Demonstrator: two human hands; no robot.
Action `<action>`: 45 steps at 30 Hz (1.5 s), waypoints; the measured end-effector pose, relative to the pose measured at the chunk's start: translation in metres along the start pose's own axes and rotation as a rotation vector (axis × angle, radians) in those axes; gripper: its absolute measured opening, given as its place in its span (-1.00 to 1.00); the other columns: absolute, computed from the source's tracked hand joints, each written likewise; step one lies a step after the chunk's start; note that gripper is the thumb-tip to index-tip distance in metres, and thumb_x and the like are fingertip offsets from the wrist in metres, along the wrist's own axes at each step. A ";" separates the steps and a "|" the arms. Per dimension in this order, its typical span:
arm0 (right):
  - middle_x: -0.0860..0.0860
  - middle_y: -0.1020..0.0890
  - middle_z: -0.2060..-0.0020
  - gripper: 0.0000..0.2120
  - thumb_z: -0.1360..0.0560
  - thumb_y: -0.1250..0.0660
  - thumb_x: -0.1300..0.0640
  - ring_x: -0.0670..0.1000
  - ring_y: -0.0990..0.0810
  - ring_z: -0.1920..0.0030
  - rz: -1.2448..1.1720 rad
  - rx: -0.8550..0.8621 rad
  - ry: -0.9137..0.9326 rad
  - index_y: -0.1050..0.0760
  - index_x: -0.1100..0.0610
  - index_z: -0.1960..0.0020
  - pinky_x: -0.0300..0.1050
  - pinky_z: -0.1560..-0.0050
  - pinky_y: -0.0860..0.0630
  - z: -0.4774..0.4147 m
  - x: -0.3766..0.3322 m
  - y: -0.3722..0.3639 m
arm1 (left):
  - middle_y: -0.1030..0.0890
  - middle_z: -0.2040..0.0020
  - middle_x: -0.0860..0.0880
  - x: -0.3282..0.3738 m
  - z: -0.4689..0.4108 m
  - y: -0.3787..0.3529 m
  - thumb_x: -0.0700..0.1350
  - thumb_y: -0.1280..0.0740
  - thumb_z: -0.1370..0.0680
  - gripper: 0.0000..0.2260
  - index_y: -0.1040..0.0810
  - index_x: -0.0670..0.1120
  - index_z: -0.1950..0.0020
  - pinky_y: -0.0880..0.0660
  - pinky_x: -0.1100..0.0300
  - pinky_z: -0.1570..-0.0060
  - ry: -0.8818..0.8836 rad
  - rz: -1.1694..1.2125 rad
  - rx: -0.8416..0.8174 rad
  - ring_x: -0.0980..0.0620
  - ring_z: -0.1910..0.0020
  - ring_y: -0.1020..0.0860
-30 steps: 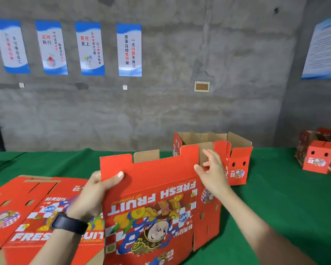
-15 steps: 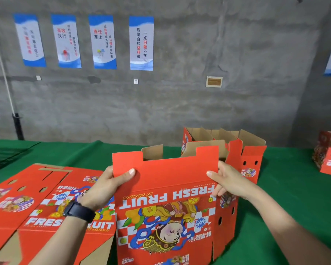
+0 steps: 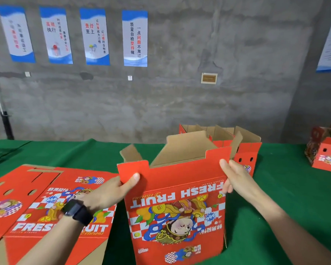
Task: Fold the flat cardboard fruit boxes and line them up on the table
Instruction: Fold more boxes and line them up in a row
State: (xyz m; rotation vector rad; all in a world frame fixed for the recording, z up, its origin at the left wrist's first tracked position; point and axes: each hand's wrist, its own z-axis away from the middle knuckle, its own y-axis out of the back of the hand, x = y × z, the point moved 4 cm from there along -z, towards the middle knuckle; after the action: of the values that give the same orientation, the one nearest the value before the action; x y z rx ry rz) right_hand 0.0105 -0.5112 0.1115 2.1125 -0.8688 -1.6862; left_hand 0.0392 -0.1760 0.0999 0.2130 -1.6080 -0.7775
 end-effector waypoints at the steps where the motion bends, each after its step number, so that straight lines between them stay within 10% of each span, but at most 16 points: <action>1: 0.05 -0.57 0.51 -0.43 -0.51 0.02 -0.30 -0.07 -0.57 0.49 0.025 0.059 0.011 -0.44 0.19 0.08 -0.21 0.35 -0.47 0.003 -0.002 0.001 | -0.64 -0.10 0.07 -0.001 -0.003 0.000 0.54 0.04 -0.27 -0.30 -0.56 0.10 -0.03 -0.49 0.20 -0.09 0.016 0.034 0.059 0.19 0.00 -0.59; 6: 0.21 -0.60 0.36 -0.25 -0.45 0.09 -0.33 0.15 -0.58 0.31 0.119 0.218 0.094 -0.46 0.34 0.26 0.01 0.18 -0.49 0.017 -0.005 -0.006 | -0.68 0.20 0.19 -0.004 -0.013 -0.004 0.48 0.11 -0.38 -0.33 -0.62 0.08 0.12 -0.51 0.20 0.04 0.072 0.370 0.280 0.27 0.14 -0.62; 10: 0.00 -0.40 0.52 -0.46 -0.55 -0.14 -0.15 -0.01 -0.38 0.49 0.102 0.345 0.095 -0.23 0.10 0.52 -0.13 0.38 -0.30 0.028 0.004 -0.005 | -0.57 0.48 0.18 -0.004 -0.008 -0.011 0.18 0.00 -0.63 -0.50 -0.52 -0.05 0.30 -0.37 0.22 0.28 0.078 0.428 0.511 0.14 0.37 -0.53; 16: 0.11 -0.45 0.44 -0.39 -0.47 -0.43 0.12 0.12 -0.41 0.45 0.068 0.422 0.019 -0.07 0.11 0.53 -0.17 0.38 -0.32 0.046 0.030 -0.013 | -0.40 -0.41 -0.02 -0.025 0.014 -0.040 -0.16 -0.23 -0.61 -0.59 -0.32 -0.10 -0.46 -0.27 0.01 -0.42 0.028 0.324 0.579 0.07 -0.37 -0.37; 23: 0.01 -0.49 0.32 -0.55 -0.31 -0.58 0.21 -0.06 -0.49 0.29 0.189 0.453 0.035 -0.33 0.13 0.53 -0.48 0.23 -0.29 0.056 0.042 -0.021 | -0.31 -0.48 -0.08 -0.022 0.031 -0.053 -0.29 -0.32 -0.53 -0.50 -0.33 -0.14 -0.46 -0.31 0.01 -0.37 0.013 0.008 0.609 -0.07 -0.42 -0.34; 25: -0.04 -0.51 0.14 -0.82 -0.29 -0.59 0.21 -0.06 -0.50 0.16 0.185 0.430 0.032 -0.59 0.09 0.23 -0.54 0.09 -0.26 0.058 0.038 -0.023 | -0.21 -0.53 -0.01 -0.016 0.035 -0.052 -0.38 -0.31 -0.48 -0.48 -0.38 -0.14 -0.43 -0.30 0.02 -0.38 -0.057 -0.055 0.612 -0.02 -0.45 -0.30; 27: -0.06 -0.45 -0.09 -0.47 -0.29 -0.58 0.21 -0.15 -0.42 -0.04 0.220 0.336 0.021 -0.52 0.16 -0.22 -0.50 -0.08 -0.19 0.058 0.034 -0.023 | -0.13 -0.53 0.06 -0.011 0.039 -0.052 -0.45 -0.30 -0.42 -0.45 -0.42 -0.16 -0.40 -0.30 0.04 -0.38 -0.117 -0.102 0.619 0.02 -0.46 -0.27; 32: -0.21 -0.08 -0.53 -0.40 -0.46 -0.36 -0.15 0.05 -0.43 -0.31 0.784 -0.051 -0.041 -0.25 -0.17 -0.44 -0.10 -0.26 -0.35 0.057 -0.003 -0.016 | -0.13 -0.54 -0.06 -0.014 0.037 -0.053 -0.52 -0.27 -0.35 -0.39 -0.38 -0.27 -0.40 -0.17 -0.04 -0.47 -0.085 -0.153 0.603 -0.10 -0.51 -0.17; 39: -0.12 -0.61 0.00 -0.86 -0.53 -0.32 -0.01 0.00 -0.57 -0.01 0.440 0.173 0.369 -0.60 -0.01 -0.02 -0.01 -0.07 -0.50 0.056 -0.071 -0.028 | -0.12 -0.49 0.13 -0.013 0.035 -0.053 -0.53 -0.25 -0.34 -0.37 -0.41 -0.20 -0.40 -0.29 0.12 -0.35 -0.143 -0.104 0.679 0.01 -0.45 -0.28; 42: -0.07 -0.16 -0.53 -0.51 -0.60 -0.20 -0.05 -0.02 -0.09 -0.52 0.633 -0.212 0.350 -0.24 0.01 -0.50 0.01 -0.52 -0.05 0.031 -0.055 -0.078 | -0.11 -0.44 0.16 -0.017 0.034 -0.053 -0.53 -0.27 -0.35 -0.36 -0.37 -0.20 -0.42 -0.21 0.21 -0.37 -0.162 -0.110 0.686 0.02 -0.46 -0.26; 45: -0.11 0.34 -0.52 -0.26 -0.57 -0.16 -0.19 0.00 0.41 -0.50 0.806 -0.346 0.294 0.13 0.01 -0.58 0.17 -0.50 0.27 0.009 -0.030 -0.099 | -0.15 -0.44 0.19 -0.013 0.035 -0.051 -0.55 -0.29 -0.34 -0.20 -0.21 -0.08 -0.50 -0.10 0.39 -0.36 -0.303 -0.110 0.641 0.11 -0.46 -0.21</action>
State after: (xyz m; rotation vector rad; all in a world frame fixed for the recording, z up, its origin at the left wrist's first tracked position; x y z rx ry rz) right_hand 0.0247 -0.4144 0.0752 1.4299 -1.0449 -0.9864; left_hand -0.0051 -0.1946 0.0596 0.6718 -2.1159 -0.3608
